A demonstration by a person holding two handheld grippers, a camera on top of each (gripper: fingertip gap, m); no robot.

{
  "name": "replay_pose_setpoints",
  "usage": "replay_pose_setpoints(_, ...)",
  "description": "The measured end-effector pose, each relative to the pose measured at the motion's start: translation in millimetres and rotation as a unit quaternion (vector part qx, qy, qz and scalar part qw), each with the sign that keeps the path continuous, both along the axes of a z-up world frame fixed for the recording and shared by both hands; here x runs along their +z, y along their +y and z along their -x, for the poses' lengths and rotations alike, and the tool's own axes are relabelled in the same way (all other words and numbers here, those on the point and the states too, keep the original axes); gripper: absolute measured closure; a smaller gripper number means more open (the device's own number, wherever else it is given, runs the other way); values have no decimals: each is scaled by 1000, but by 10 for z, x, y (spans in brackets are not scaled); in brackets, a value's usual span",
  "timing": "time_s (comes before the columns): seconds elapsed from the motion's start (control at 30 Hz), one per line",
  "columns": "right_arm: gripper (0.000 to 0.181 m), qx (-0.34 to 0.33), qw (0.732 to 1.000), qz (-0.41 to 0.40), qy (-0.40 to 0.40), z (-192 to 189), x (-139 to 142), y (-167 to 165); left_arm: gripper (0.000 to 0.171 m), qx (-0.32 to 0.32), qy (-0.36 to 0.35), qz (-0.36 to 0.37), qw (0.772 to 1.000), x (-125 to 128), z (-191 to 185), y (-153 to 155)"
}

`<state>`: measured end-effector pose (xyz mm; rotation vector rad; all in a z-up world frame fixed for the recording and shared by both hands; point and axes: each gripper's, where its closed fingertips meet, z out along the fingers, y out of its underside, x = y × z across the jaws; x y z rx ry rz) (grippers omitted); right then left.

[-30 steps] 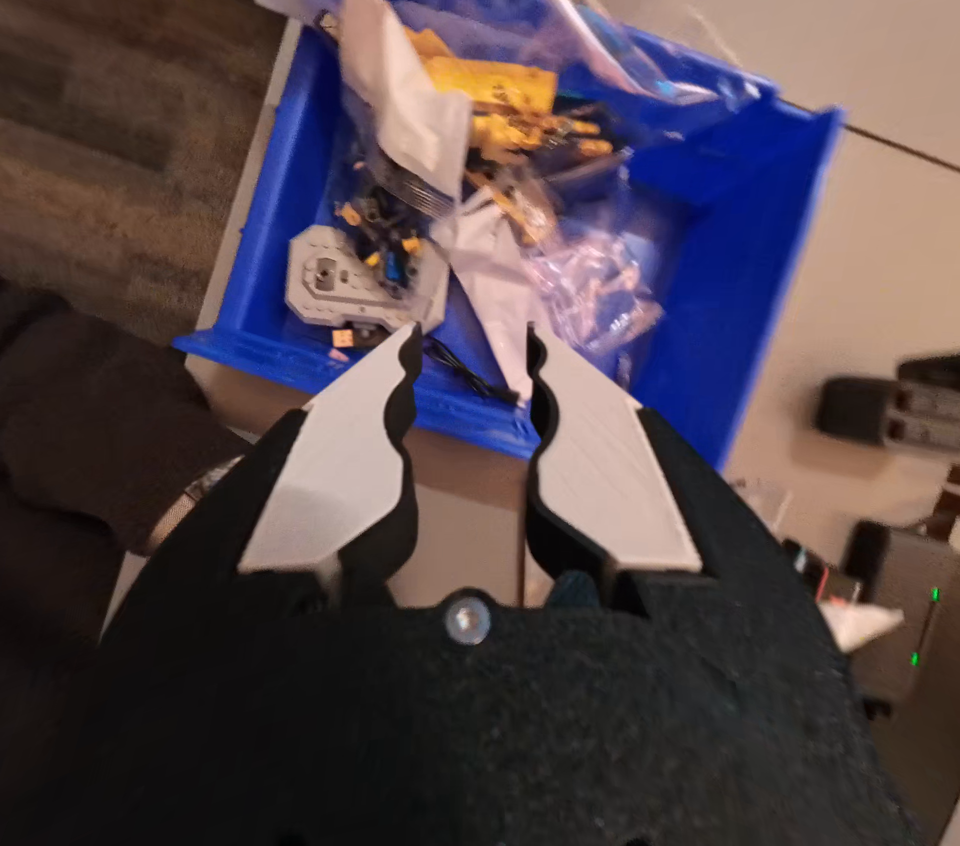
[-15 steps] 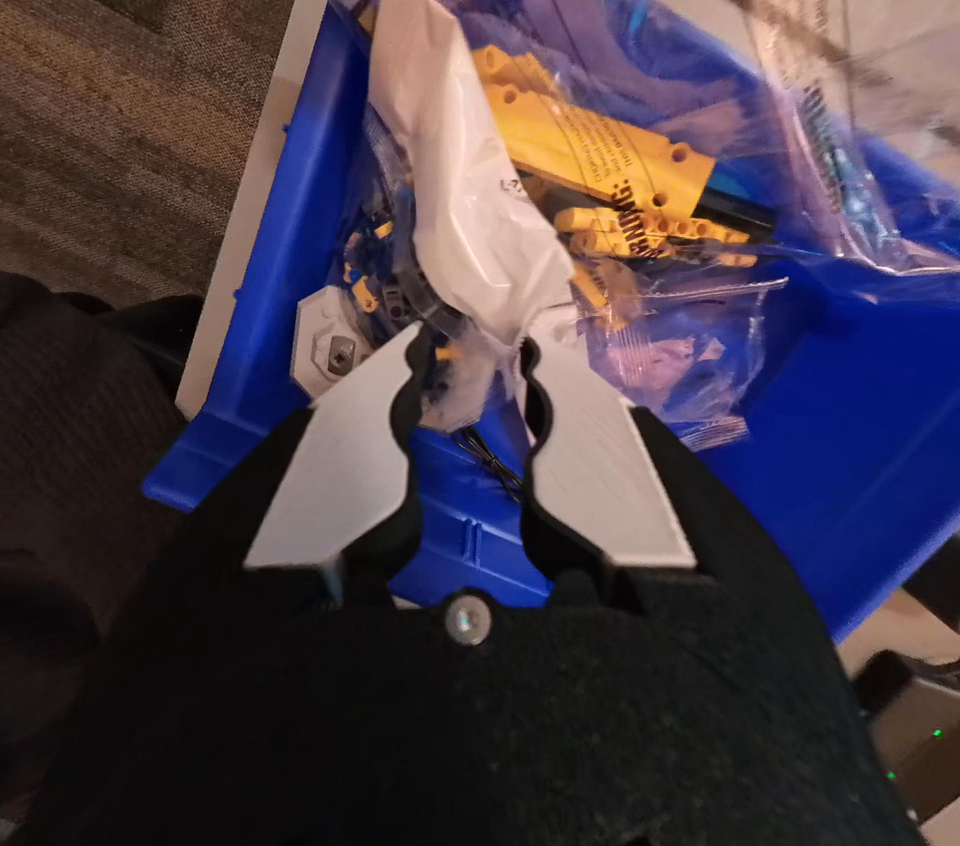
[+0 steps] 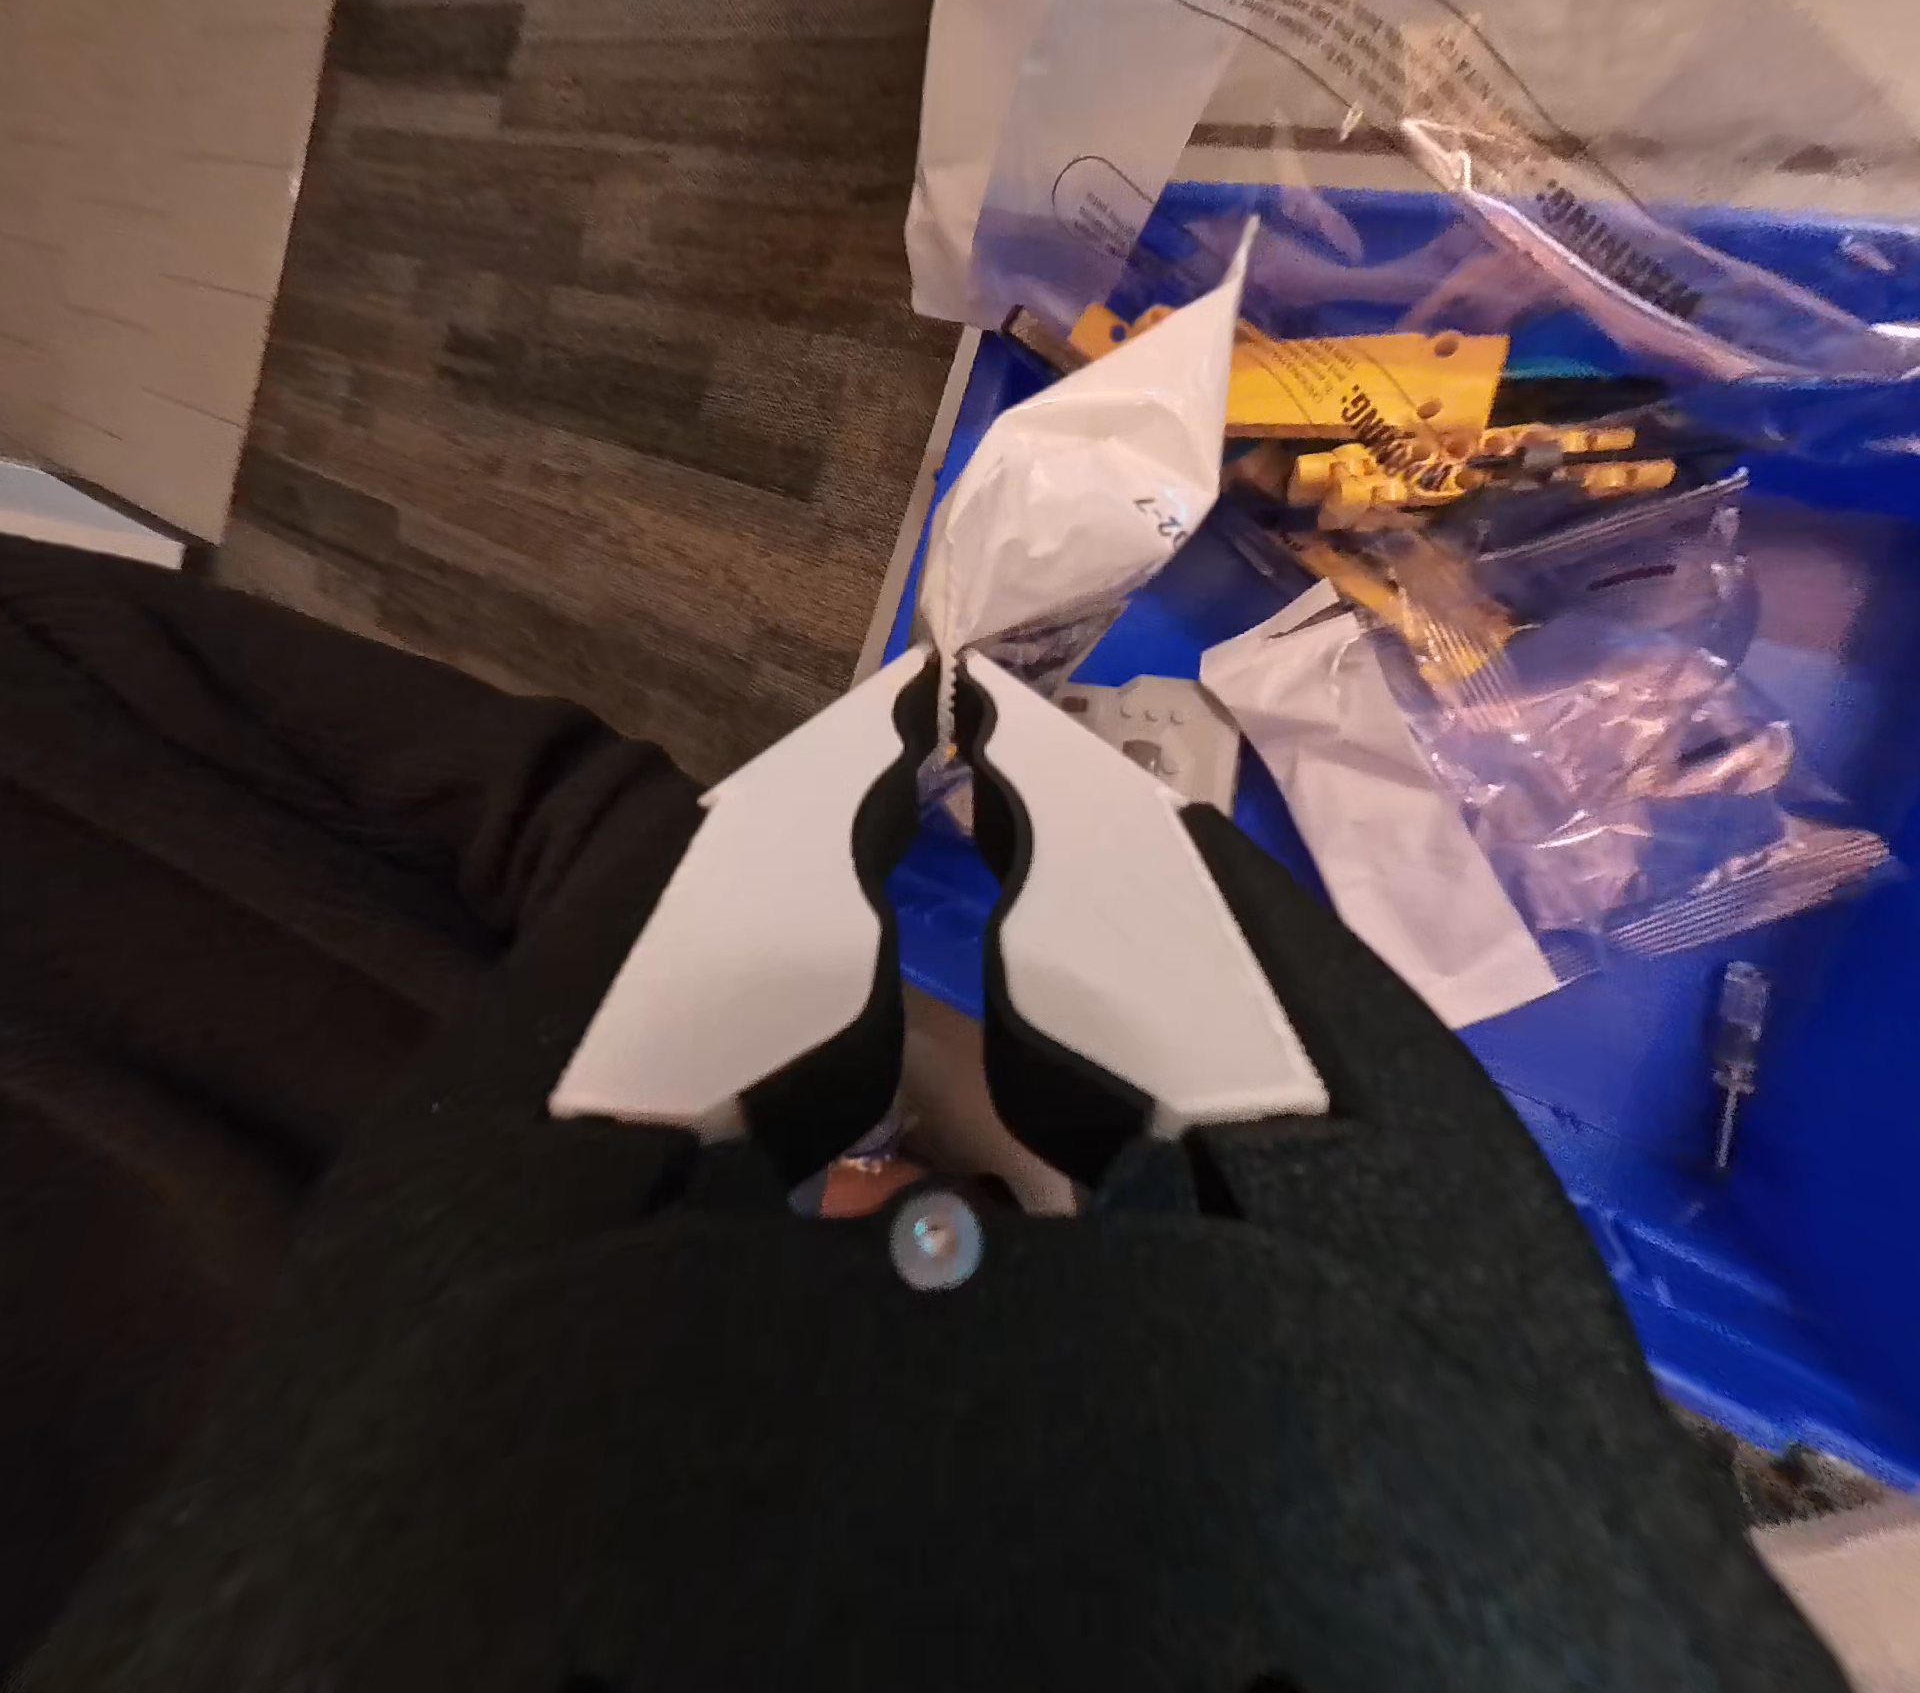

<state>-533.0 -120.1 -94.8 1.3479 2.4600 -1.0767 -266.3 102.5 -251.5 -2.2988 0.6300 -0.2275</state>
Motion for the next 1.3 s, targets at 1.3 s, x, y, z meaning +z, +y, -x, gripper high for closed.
replay_pose_setpoints(1.3, 181, -272, 942, -41, 192, -1302, 1145, 1910, 162, 127, -251, -122, 952, 817, 410, 172)
